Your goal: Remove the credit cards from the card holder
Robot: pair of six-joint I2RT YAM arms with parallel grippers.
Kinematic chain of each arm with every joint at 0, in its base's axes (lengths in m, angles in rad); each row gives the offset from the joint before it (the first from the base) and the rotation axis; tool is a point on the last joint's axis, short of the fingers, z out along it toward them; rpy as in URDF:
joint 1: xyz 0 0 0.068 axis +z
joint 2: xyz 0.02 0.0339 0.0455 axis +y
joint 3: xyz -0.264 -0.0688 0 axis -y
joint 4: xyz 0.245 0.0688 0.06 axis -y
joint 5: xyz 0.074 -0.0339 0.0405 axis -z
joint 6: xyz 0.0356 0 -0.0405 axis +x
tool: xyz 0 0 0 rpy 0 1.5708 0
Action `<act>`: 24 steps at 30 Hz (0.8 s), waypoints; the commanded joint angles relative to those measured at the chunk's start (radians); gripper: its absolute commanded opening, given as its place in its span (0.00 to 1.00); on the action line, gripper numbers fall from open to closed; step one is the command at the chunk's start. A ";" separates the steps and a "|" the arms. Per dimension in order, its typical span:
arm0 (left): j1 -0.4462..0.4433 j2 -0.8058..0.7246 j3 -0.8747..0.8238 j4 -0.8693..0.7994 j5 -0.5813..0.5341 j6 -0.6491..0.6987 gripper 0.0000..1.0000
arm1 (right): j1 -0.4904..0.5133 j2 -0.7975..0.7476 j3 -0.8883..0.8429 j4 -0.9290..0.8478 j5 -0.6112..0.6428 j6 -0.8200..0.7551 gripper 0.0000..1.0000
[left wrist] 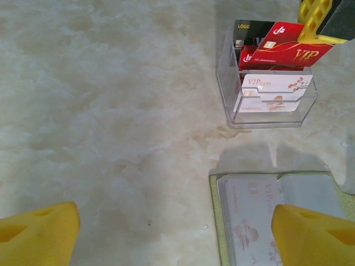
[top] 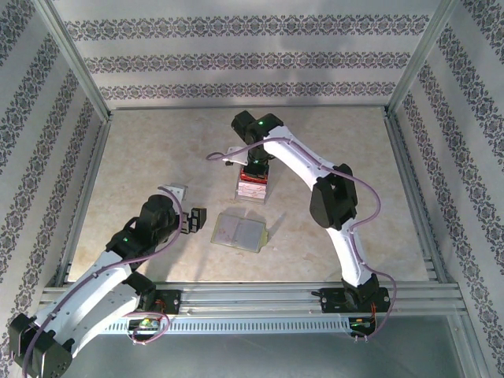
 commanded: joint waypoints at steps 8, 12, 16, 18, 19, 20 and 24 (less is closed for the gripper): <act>0.017 -0.003 0.026 -0.033 -0.021 -0.018 0.90 | 0.015 0.048 0.033 0.031 0.113 -0.082 0.00; 0.019 -0.002 0.026 -0.034 -0.018 -0.021 0.90 | 0.016 0.065 0.047 0.044 0.118 -0.091 0.00; 0.019 -0.001 0.026 -0.037 -0.019 -0.021 0.90 | 0.018 0.083 0.059 0.056 0.141 -0.091 0.00; 0.021 -0.001 0.028 -0.038 -0.019 -0.022 0.90 | 0.019 0.088 0.062 0.060 0.134 -0.087 0.00; 0.020 -0.002 0.027 -0.040 -0.019 -0.022 0.90 | 0.019 0.090 0.060 0.061 0.133 -0.088 0.03; 0.021 -0.001 0.028 -0.041 -0.018 -0.022 0.90 | 0.019 0.090 0.059 0.063 0.131 -0.087 0.06; 0.022 -0.001 0.029 -0.041 -0.015 -0.025 0.90 | 0.021 0.084 0.061 0.064 0.133 -0.087 0.19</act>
